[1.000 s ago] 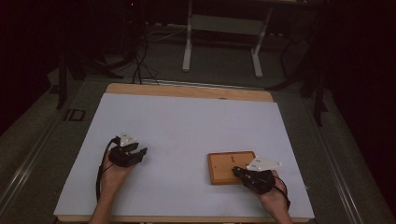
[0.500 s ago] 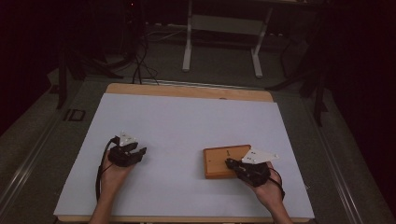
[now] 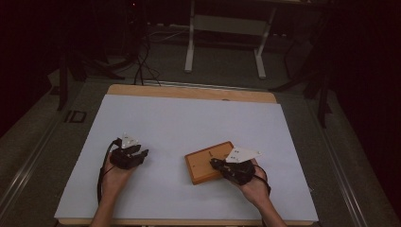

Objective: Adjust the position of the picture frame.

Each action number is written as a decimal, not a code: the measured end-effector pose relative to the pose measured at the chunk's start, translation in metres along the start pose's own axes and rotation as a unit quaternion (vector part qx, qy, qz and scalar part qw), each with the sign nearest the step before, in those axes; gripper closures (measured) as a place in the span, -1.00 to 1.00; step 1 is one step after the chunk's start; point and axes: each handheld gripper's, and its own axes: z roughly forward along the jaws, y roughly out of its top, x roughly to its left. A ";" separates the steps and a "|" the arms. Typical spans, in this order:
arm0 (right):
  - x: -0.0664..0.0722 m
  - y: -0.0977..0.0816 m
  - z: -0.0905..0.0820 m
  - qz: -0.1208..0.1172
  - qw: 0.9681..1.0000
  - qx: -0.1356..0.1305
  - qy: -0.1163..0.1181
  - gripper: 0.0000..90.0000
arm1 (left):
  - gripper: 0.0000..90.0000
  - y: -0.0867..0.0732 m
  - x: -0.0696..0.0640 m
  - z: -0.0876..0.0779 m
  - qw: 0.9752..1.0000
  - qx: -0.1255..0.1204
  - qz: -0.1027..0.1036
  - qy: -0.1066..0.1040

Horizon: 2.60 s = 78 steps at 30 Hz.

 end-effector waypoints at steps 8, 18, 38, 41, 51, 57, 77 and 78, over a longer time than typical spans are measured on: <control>0.005 0.009 0.013 -0.014 1.000 -0.006 0.015 0.88 | 0.67 0.002 -0.005 0.000 0.999 -0.002 0.017 -0.030; 0.017 0.023 0.035 -0.036 0.998 -0.011 0.046 0.88 | 0.99 0.004 -0.012 0.000 0.996 0.002 0.036 -0.081; 0.043 0.031 0.078 -0.070 0.986 -0.034 0.144 0.88 | 0.97 0.004 -0.008 -0.004 0.998 0.000 0.028 -0.064; 0.040 0.028 0.079 -0.065 0.987 -0.027 0.142 0.88 | 0.97 0.005 -0.010 -0.003 0.997 0.003 0.032 -0.063; 0.019 0.009 0.073 -0.041 0.995 0.007 0.093 0.88 | 0.94 0.005 -0.015 0.002 0.997 0.014 0.041 -0.070; 0.005 -0.003 0.070 -0.015 0.998 0.023 0.048 0.87 | 0.93 0.005 -0.016 0.002 0.997 0.013 0.041 -0.071; 0.005 -0.017 0.075 0.076 0.995 0.023 -0.059 0.84 | 0.88 0.004 -0.018 0.005 0.997 0.022 0.042 -0.068; 0.006 -0.018 0.075 0.079 0.995 0.022 -0.065 0.83 | 0.88 0.004 -0.018 0.005 0.997 0.023 0.042 -0.068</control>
